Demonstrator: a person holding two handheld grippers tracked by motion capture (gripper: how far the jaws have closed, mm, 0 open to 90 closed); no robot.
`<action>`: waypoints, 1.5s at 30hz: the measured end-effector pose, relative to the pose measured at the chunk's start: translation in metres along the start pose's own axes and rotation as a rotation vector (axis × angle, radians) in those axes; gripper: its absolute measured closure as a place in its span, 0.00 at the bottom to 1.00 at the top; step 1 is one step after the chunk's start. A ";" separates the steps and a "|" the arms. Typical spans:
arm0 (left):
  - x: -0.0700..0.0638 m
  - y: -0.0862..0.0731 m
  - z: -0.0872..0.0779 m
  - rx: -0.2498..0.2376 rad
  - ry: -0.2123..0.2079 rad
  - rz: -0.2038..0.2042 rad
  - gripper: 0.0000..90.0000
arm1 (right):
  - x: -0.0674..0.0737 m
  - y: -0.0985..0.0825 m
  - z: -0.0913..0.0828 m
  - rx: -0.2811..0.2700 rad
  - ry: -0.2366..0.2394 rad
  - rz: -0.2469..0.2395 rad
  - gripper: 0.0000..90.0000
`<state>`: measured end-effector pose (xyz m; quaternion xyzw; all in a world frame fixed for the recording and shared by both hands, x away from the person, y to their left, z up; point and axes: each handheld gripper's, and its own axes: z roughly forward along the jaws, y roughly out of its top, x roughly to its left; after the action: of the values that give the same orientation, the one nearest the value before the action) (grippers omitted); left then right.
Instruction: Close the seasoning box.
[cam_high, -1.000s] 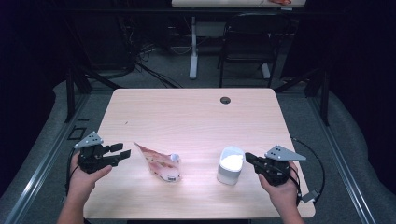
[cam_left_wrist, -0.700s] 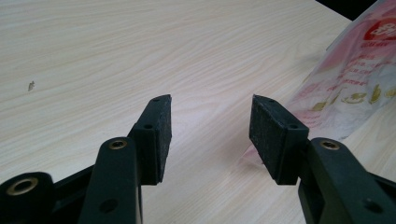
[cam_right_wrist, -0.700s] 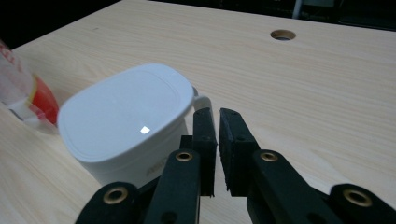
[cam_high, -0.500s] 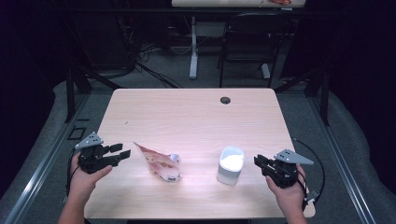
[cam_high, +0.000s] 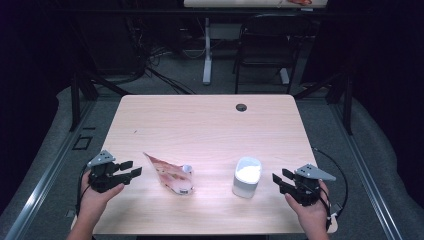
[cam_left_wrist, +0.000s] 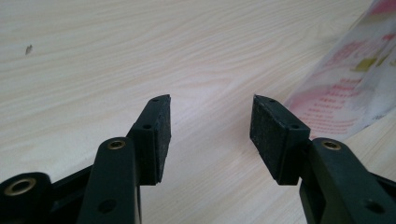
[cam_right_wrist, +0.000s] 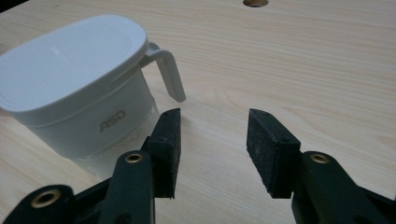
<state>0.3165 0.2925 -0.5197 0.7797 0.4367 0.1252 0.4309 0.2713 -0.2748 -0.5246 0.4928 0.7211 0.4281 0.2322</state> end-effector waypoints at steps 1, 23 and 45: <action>-0.001 -0.003 0.000 0.000 0.006 -0.001 0.54 | -0.001 -0.002 0.001 -0.001 -0.009 0.002 0.58; -0.004 -0.030 0.015 -0.005 0.050 -0.030 0.52 | -0.002 -0.023 0.024 0.084 -0.005 -0.026 0.50; -0.010 -0.031 0.028 0.029 0.036 -0.001 0.51 | 0.004 -0.024 0.030 0.107 0.028 -0.047 0.49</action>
<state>0.3094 0.2766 -0.5587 0.7834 0.4465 0.1326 0.4114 0.2803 -0.2633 -0.5609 0.4814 0.7575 0.3903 0.2052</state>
